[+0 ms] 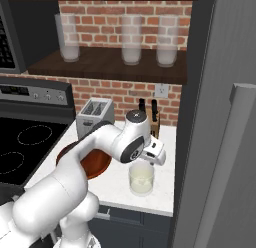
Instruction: Grab a lemon wedge from the fridge and one ice cube from the ice bowl, and put them in the glass of lemonade.
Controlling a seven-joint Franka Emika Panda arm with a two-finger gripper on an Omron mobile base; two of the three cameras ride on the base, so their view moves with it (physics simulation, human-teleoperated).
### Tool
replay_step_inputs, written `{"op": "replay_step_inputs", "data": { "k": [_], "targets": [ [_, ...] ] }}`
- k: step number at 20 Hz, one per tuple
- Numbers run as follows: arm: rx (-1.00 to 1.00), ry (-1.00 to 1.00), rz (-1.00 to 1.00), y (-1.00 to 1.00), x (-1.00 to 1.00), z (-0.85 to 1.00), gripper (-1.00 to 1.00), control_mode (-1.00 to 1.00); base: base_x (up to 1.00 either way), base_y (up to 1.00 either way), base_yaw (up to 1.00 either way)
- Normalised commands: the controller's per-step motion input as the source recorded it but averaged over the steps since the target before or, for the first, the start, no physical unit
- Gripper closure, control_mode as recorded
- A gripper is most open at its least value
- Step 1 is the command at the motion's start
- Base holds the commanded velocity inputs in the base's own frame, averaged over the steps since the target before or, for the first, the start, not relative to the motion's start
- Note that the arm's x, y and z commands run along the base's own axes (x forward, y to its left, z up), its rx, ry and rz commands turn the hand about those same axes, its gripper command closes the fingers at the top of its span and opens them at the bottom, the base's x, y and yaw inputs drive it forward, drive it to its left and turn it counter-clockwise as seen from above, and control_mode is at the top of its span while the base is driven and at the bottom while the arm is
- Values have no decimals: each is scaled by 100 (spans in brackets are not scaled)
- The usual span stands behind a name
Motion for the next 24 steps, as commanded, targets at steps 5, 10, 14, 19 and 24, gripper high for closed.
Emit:
{"op": "replay_step_inputs", "data": {
  "k": [5,10,14,19,24],
  "targets": [
    [10,-18,3,0,-17,41,-100,-100,0,0,0],
    [6,-16,6,2,-6,39,-100,-100,0,0,0],
    [1,-7,1,0,-2,10,-100,-100,0,0,0],
    [0,-5,0,12,-10,4,-100,-100,0,0,0],
    [0,-12,1,55,0,28,-100,-100,0,0,0]
  ]
}}
